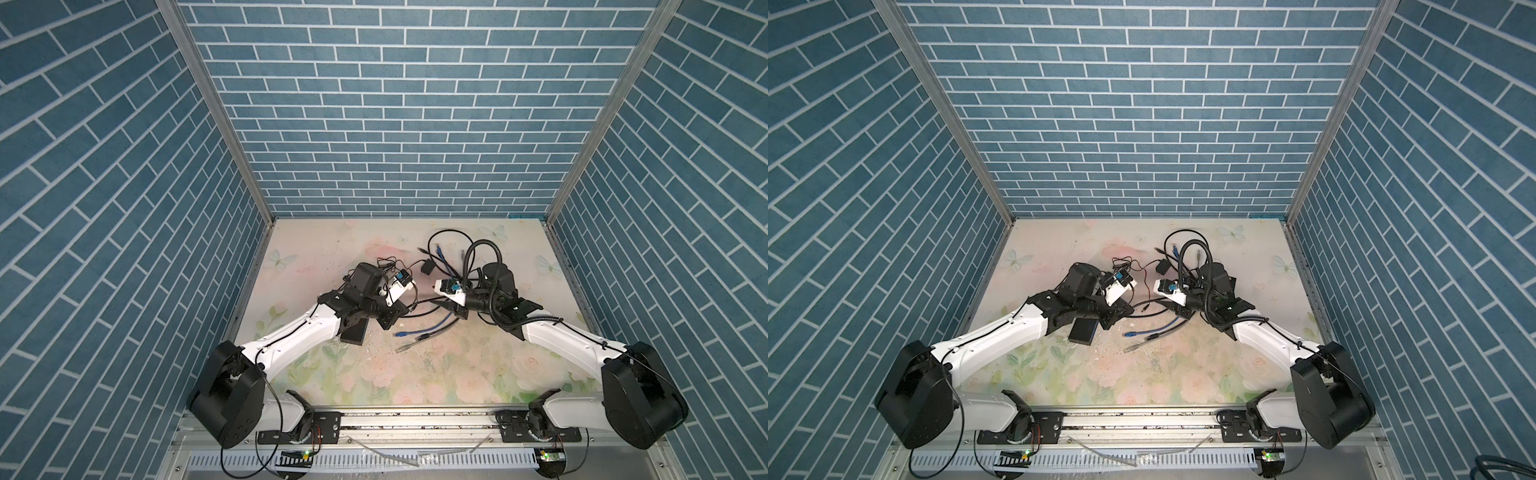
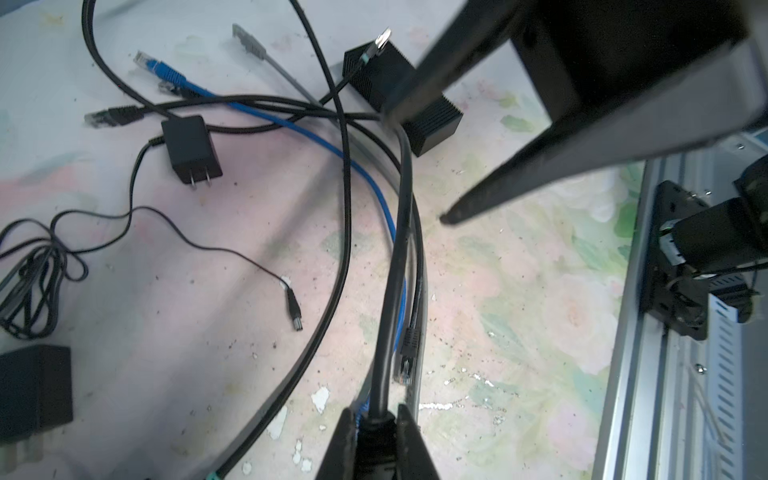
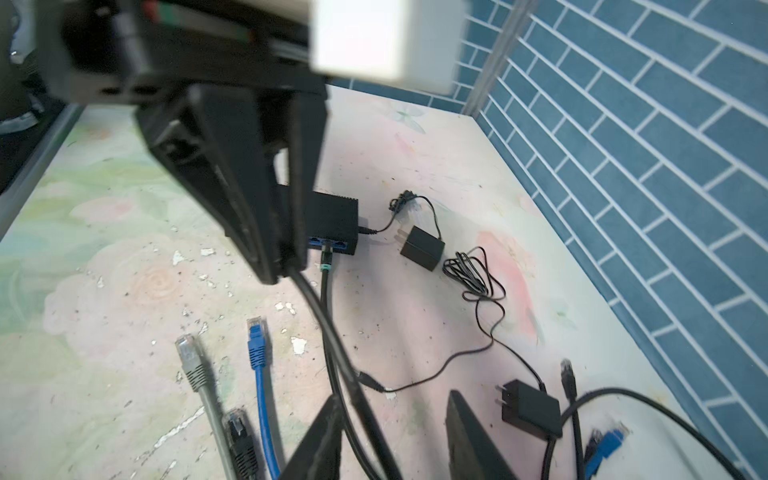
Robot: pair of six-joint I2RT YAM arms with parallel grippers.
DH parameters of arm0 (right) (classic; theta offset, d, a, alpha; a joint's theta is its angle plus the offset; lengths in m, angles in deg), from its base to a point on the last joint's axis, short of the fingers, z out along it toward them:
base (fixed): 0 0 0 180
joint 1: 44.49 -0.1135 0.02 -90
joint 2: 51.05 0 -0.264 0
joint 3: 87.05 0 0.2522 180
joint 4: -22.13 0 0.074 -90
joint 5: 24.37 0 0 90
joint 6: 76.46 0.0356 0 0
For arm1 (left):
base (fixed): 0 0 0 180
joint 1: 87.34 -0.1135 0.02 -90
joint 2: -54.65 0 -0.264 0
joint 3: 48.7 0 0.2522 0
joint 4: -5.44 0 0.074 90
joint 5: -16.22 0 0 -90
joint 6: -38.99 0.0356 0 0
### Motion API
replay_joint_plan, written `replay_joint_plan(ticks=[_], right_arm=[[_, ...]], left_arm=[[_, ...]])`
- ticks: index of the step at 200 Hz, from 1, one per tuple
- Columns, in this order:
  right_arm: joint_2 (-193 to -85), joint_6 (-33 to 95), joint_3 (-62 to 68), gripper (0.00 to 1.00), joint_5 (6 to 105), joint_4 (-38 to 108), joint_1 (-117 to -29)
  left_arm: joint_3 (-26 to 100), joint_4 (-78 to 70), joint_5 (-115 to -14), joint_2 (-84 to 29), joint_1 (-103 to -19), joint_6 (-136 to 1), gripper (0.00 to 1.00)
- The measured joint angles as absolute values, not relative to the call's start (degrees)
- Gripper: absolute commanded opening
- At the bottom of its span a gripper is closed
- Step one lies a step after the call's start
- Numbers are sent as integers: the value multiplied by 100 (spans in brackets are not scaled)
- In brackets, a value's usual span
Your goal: Insert the plug into the switch port
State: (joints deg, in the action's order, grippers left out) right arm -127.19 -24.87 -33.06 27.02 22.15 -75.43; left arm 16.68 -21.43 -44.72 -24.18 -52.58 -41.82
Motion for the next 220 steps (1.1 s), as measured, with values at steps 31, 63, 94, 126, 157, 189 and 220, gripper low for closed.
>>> replay_joint_plan(ticks=[31, 63, 94, 126, 157, 189, 220], right_arm=[[-12874, -2909, -3232, 42, 2330, 2222, -7543], [-13106, -3154, -2981, 41, 1967, 2360, -7545], [-13344, -3287, -2714, 39, 1674, 2495, -7545], [-13521, -3471, -2495, 38, 1421, 2806, -7545], [-13604, -3639, -2423, 38, 1292, 3120, -7545], [-13620, -3755, -2423, 36, 1248, 3297, -7545], [-13759, -3799, -2415, 26, 1222, 3300, -7545]], left_arm=[[2007, -2309, -3919, -2728, -5472, -3931, 13], [2140, -2440, -3491, -2973, -5512, -3784, 12], [2140, -2475, -3244, -3132, -5514, -3728, 12], [2142, -2473, -3163, -3148, -5542, -3719, 12], [2234, -2479, -3126, -3148, -5586, -3706, 12], [2359, -2475, -3102, -3148, -5601, -3686, 12], [2365, -2479, -3067, -3148, -5606, -3684, 12]])
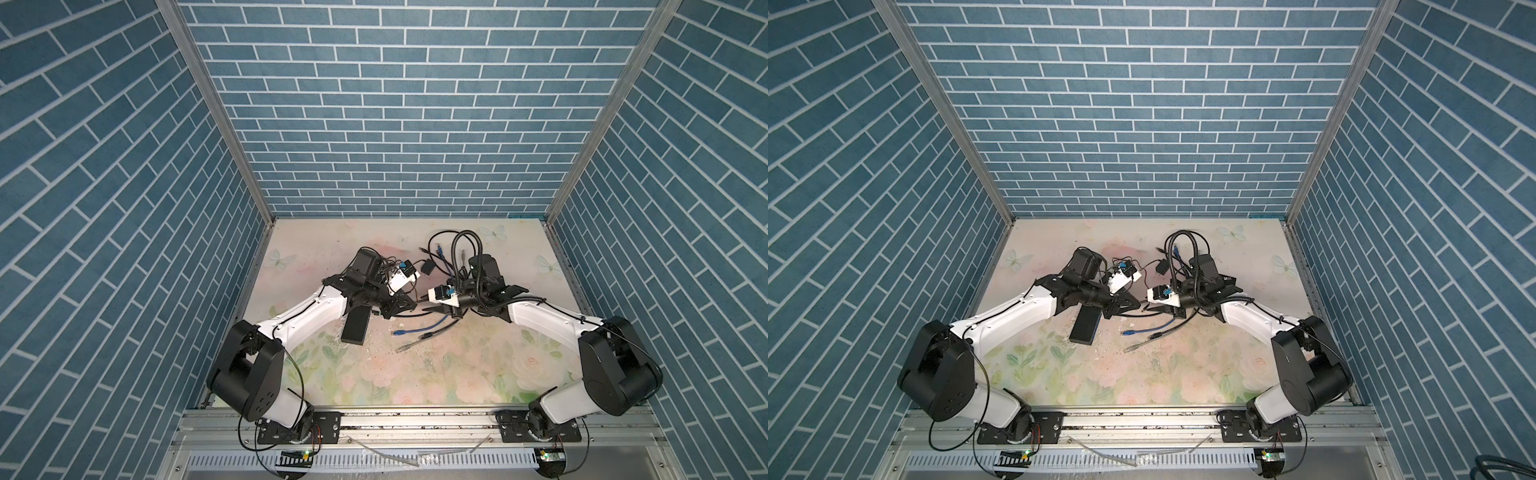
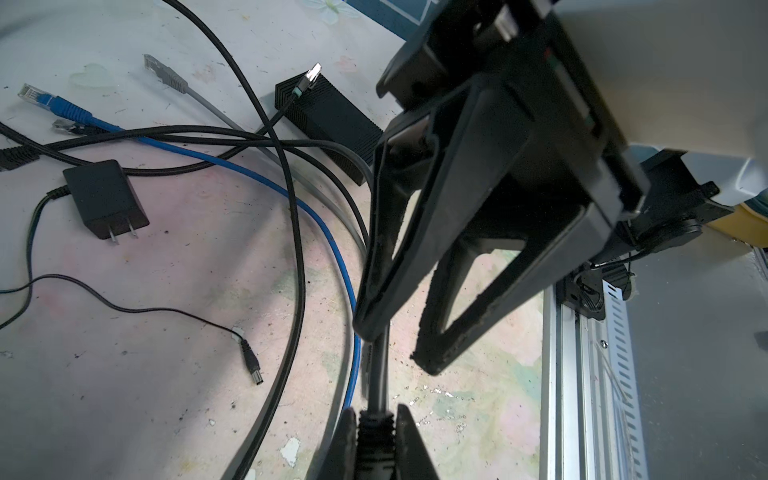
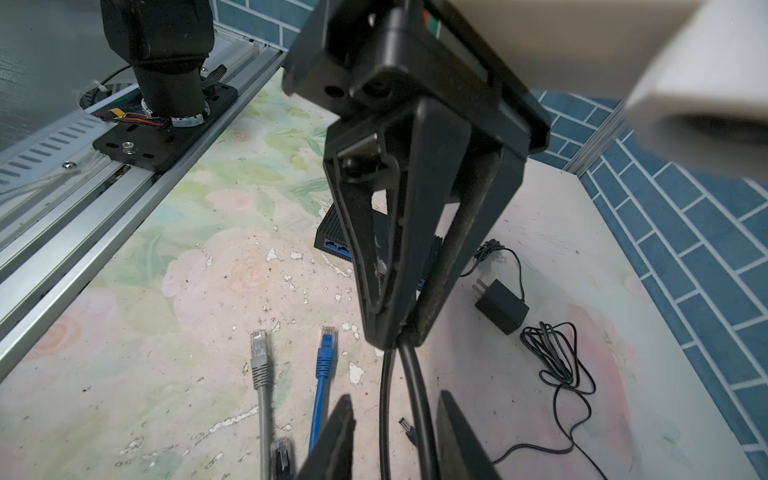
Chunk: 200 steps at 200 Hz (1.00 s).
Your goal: Insert the plug into the switch port
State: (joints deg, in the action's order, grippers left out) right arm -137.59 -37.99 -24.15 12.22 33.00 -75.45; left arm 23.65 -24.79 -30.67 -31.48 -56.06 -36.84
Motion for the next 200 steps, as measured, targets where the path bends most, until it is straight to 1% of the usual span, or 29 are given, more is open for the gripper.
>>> replay_joint_plan(ticks=[20, 45, 51, 63, 67, 77, 87, 102, 109, 118, 144, 169, 200], right_arm=[[-13849, -3827, -2404, 17, 1222, 3254, -7545], [-13928, -3891, -2321, 2, 1233, 3162, -7545], [-13934, -3910, -2321, 0, 1242, 3133, -7543], [-13934, -3891, -2321, 0, 1266, 3092, -7545], [-13934, -3893, -2321, 0, 1272, 3088, -7545], [-13934, -3893, -2321, 0, 1294, 3068, -7545], [-13934, -3893, -2316, 0, 1329, 3077, -7545], [-13934, -3899, -2297, 0, 1412, 3151, -7545], [-13934, -3897, -2264, 0, 1469, 3221, -7545], [-13934, -3901, -2209, 0, 1563, 3321, -7545], [-13932, -3899, -2128, 0, 1821, 3455, -7547], [-13926, -3901, -2128, 0, 2042, 3464, -7547], [-13921, -3917, -2137, 0, 2184, 3446, -7547]], left_arm=[[2365, -2479, -3025, -3148, -5603, -3691, 12], [2363, -2464, -3016, -3148, -5606, -3721, 13], [2363, -2446, -3019, -3148, -5616, -3728, 15], [2354, -2405, -3045, -3146, -5627, -3741, 28], [2343, -2376, -3069, -3148, -5630, -3760, 35], [2302, -2272, -3150, -3143, -5630, -3800, 43], [2195, -2114, -3287, -3124, -5630, -3833, 62], [1908, -1858, -3587, -3006, -5632, -3896, 79], [1740, -1710, -3729, -2914, -5632, -3916, 86], [1522, -1528, -3917, -2765, -5632, -3883, 92], [879, -881, -4433, -2160, -5636, -3826, 99], [472, -285, -4706, -1707, -5643, -3699, 100], [136, 192, -4765, -1532, -5660, -3542, 99]])
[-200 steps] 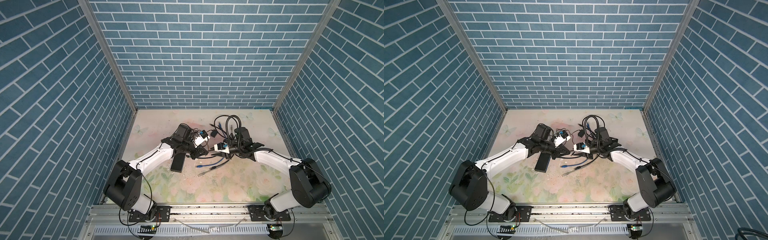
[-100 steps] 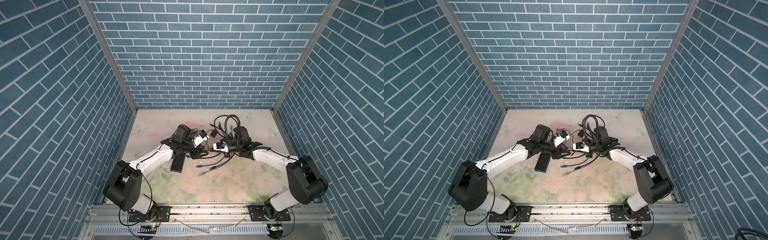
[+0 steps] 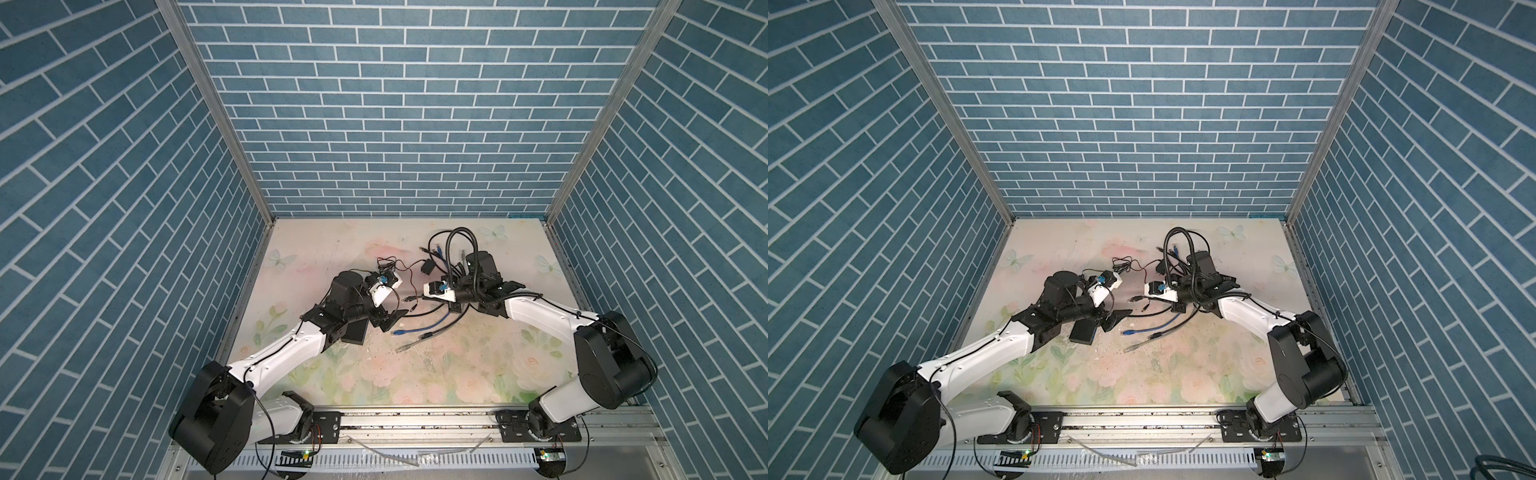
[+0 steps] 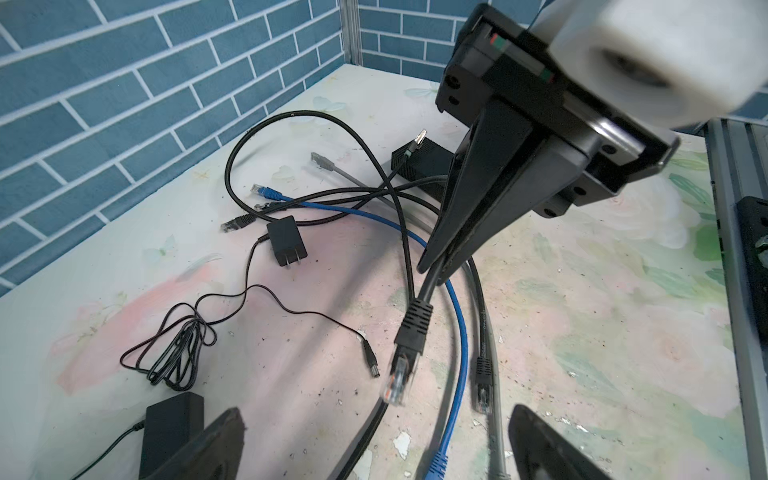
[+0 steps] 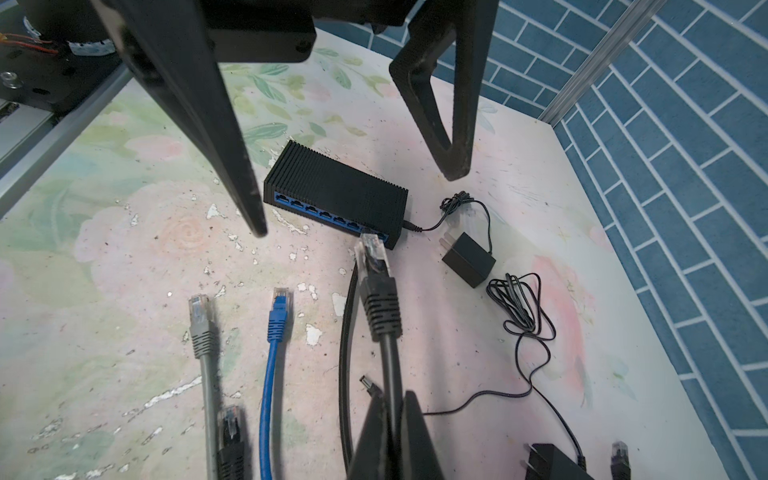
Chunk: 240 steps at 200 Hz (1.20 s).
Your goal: Insert the plug into the switch port
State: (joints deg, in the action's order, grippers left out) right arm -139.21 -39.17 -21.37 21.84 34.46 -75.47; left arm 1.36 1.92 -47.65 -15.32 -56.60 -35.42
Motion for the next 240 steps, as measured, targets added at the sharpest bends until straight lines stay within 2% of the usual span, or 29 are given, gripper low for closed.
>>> replay_joint_plan(ticks=[17, 73, 100, 122, 155, 172, 213, 240], right_arm=[[-13886, -3945, -2155, 0, 2225, 3415, -7547], [-13630, -4109, -2515, 0, 2195, 3061, -7547], [-13578, -4240, -2721, 0, 2136, 2878, -7547], [-13506, -4280, -2828, 0, 2090, 2703, -7547], [-13438, -4343, -2909, 0, 2031, 2524, -7547], [-13432, -4352, -2933, 0, 1994, 2469, -7547], [-13368, -4354, -2937, 0, 1915, 2436, -7547], [-13364, -4354, -2937, 0, 1880, 2449, -7547]], left_arm=[[20, 294, -4769, -1498, -5662, -3454, 100], [-334, 1055, -4157, -1502, -5669, -3103, 85], [-389, 1173, -3924, -1640, -5671, -2958, 70], [-203, 1134, -3714, -1858, -5669, -2788, 47], [-37, 1044, -3524, -2075, -5673, -2694, 45], [-2, 1031, -3491, -2177, -5673, -2668, 33], [9, 954, -3519, -2295, -5673, -2547, 14], [9, 963, -3541, -2295, -5673, -2480, 16]])
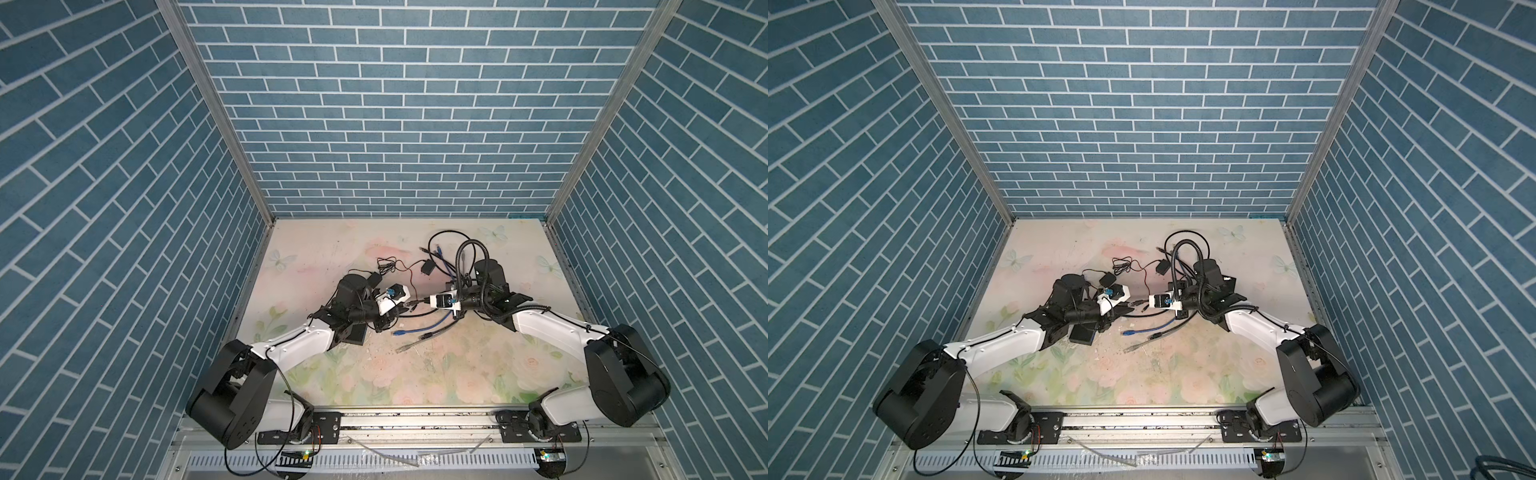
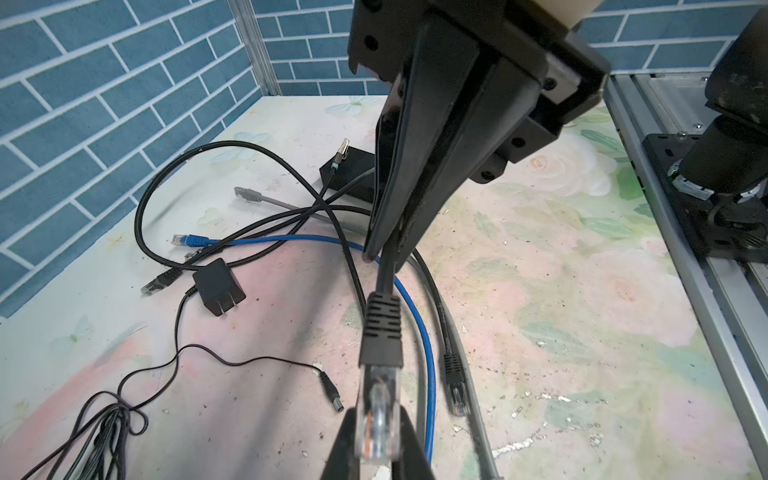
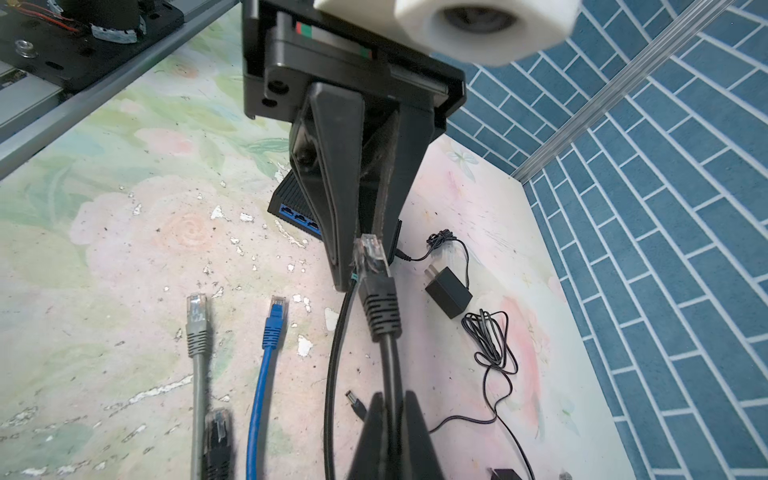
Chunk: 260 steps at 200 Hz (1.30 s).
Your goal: Insert the plug into the switch port
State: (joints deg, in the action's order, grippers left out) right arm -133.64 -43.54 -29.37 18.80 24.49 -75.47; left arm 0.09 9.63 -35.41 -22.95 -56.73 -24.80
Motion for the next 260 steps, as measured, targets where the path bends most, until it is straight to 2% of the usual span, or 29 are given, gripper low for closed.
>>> replay_joint_plan(ticks=[75, 155, 167, 180, 214, 260], right_arm=[[-13364, -4354, -2935, 0, 1819, 2489, -7547], [-13364, -4352, -2935, 0, 1753, 2532, -7547], [-13366, -4352, -2935, 0, 1742, 2535, -7545], [-13368, -4352, -2935, 0, 1742, 2541, -7545], [-13383, -4352, -2933, 0, 1742, 2561, -7545], [-13408, -4352, -2930, 0, 1736, 2563, -7547]], left_arm=[[9, 1003, -3681, -2295, -5673, -2445, 32], [24, 1083, -3875, -2236, -5673, -2429, 36], [24, 1081, -3849, -2234, -5673, -2421, 43], [31, 1068, -3781, -2232, -5673, -2440, 47], [53, 920, -3556, -2221, -5673, -2418, 48], [53, 876, -3482, -2221, -5669, -2414, 41]])
